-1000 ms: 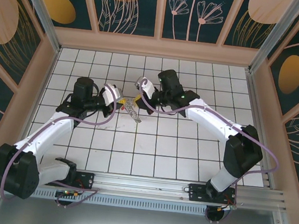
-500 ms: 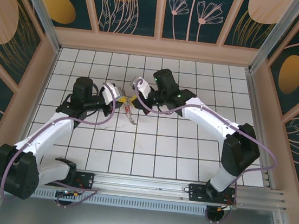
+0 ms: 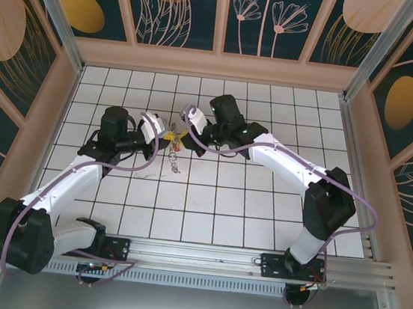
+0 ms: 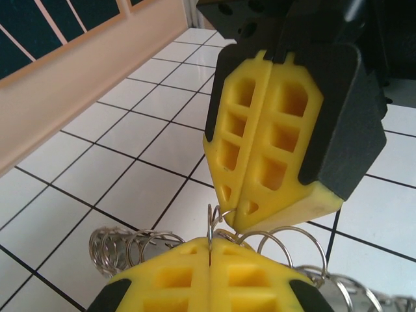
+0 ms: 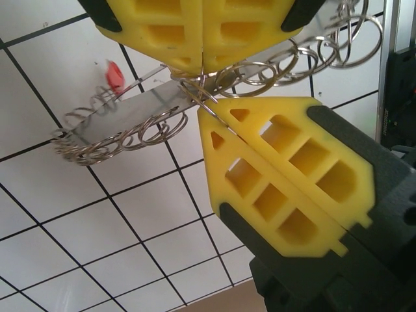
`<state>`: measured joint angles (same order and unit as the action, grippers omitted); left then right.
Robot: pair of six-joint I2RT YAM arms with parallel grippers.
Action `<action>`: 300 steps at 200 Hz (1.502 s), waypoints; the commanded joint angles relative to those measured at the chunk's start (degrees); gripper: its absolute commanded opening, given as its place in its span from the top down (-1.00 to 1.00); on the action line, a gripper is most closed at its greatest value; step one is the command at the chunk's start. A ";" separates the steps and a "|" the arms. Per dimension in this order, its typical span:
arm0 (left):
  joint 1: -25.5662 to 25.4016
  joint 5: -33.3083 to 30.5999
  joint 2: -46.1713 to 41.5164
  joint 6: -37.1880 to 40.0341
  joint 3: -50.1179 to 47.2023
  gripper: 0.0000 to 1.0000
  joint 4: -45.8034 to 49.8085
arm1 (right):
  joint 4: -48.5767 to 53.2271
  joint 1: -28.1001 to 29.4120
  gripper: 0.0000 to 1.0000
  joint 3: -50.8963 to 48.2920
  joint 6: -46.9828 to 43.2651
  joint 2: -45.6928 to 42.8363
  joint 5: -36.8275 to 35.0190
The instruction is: Put the keys on the keyring
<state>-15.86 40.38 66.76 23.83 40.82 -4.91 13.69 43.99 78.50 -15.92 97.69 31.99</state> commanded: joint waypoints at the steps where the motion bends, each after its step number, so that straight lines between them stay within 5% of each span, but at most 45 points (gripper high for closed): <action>1: -0.10 1.69 0.03 -1.12 1.19 1.00 -1.77 | -2.26 0.57 1.00 2.36 0.45 -0.03 1.15; 300: -0.13 2.54 1.57 -4.45 2.33 1.00 0.79 | 3.28 1.28 1.00 -0.06 -12.49 -5.11 -0.97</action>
<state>-15.88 41.52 67.92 19.57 41.47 -4.08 15.07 44.49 77.87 -24.62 95.15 29.65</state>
